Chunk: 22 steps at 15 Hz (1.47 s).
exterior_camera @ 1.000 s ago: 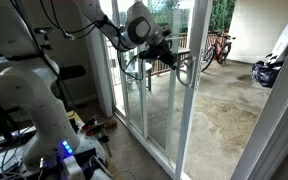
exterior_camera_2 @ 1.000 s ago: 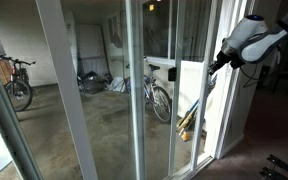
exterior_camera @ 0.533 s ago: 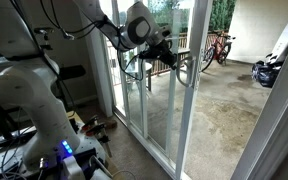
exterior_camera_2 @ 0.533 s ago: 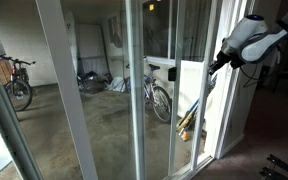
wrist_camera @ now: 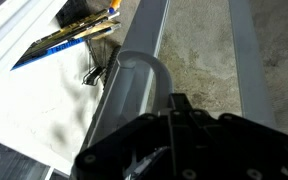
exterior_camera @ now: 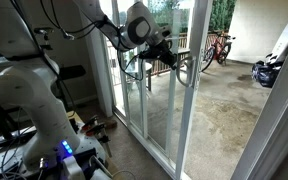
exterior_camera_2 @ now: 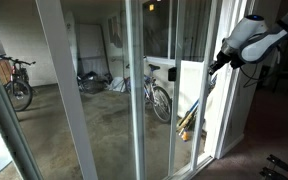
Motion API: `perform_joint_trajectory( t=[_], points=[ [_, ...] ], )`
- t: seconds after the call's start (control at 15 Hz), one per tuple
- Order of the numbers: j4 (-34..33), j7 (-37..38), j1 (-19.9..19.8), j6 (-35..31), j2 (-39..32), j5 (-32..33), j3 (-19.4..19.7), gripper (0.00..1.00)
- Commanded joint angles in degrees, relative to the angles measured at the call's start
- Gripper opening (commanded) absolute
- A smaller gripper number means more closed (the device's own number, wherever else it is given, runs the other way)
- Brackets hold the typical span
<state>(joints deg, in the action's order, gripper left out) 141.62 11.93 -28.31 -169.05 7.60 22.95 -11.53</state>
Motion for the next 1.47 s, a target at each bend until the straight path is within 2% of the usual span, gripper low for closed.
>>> perform_joint_trajectory(
  t=[0.0, 0.4, 0.47, 0.53, 0.6, 0.8, 1.13, 1.2, 1.27, 1.4],
  points=[
    [-2.02, 0.79, -1.3, 0.09, -2.81, 1.45, 0.23, 0.02],
    [-1.85, 1.46, -1.55, -0.21, -2.61, 2.1, 0.01, 0.02],
    [-1.79, 1.75, -1.7, 0.03, -2.48, 2.44, -0.09, 0.21],
    [0.0, 0.0, -0.04, 0.0, -0.02, 0.01, -0.01, 0.29],
    [0.05, 0.0, 0.08, 0.0, 0.03, 0.01, -0.05, 0.08],
    [0.23, 0.0, 0.55, 0.0, 0.05, -0.01, -0.29, 0.27],
    [0.24, 0.0, 0.63, 0.0, 0.05, -0.02, -0.29, 0.29],
    [0.24, 0.0, 0.63, 0.0, 0.05, -0.02, -0.29, 0.54],
    [0.55, 0.08, 0.4, -0.15, -0.18, 0.14, -0.09, 0.55],
    [0.23, 1.4, -0.28, -0.64, -0.88, 1.52, -0.43, 0.66]
  ],
)
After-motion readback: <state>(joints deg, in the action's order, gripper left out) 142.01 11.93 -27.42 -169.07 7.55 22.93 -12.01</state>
